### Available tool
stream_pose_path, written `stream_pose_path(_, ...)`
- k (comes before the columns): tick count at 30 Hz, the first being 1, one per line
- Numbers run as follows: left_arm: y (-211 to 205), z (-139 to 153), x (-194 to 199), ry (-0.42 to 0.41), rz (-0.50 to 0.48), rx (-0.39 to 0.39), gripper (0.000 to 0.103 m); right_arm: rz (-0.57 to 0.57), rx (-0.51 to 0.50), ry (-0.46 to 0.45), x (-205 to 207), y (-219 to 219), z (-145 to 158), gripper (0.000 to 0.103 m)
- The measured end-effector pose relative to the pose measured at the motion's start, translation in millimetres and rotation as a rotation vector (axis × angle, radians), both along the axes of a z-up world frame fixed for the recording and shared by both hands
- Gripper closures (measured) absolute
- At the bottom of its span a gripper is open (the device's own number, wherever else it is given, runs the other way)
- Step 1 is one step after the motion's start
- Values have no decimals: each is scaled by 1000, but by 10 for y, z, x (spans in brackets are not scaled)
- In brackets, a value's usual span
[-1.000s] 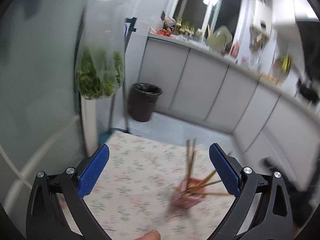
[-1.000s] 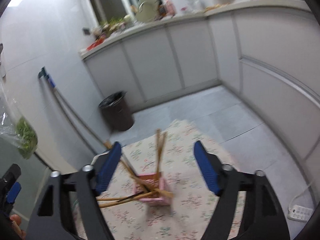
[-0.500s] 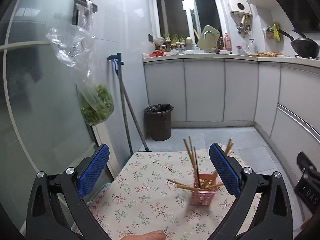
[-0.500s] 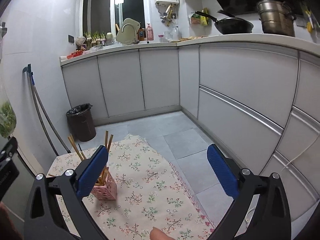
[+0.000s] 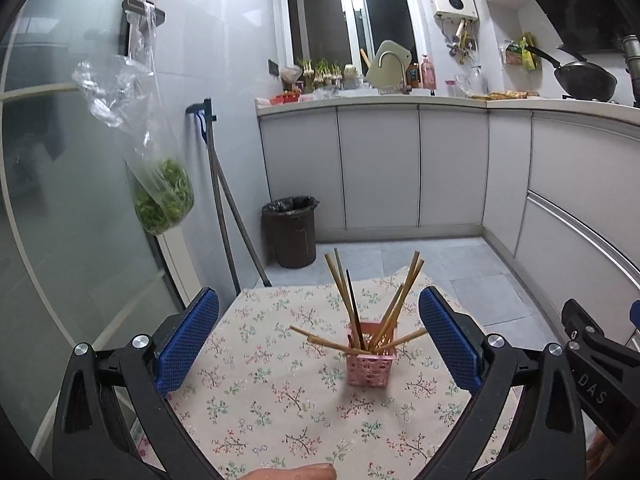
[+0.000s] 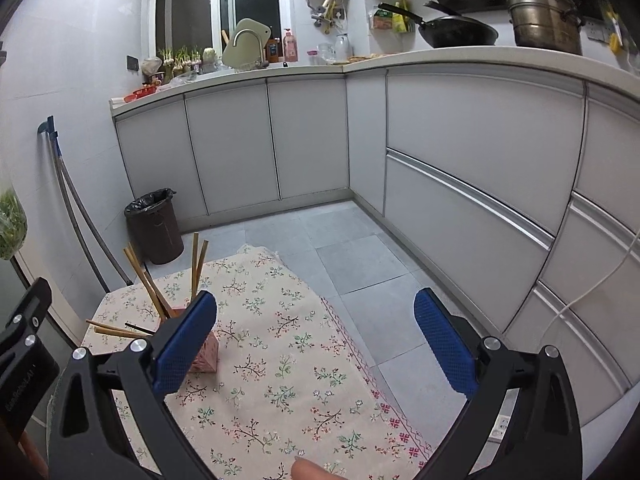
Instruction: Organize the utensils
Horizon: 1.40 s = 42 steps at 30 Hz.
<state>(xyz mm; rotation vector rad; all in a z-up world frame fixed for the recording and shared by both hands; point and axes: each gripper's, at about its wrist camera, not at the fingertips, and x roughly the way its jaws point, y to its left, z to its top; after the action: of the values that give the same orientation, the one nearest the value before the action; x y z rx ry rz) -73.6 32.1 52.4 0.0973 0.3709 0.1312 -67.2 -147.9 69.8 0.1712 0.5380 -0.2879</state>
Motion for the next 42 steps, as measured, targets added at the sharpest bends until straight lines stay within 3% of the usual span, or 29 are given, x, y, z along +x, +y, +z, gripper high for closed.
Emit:
stream_pose_path(21,-11,21,22,5,-17,-44,7,-22,-13,-50,-63,9,93,7)
stream_pose_path(42,-26,6,101,27,-18,-82,7,-13,-15,-33,-50,14,57,7)
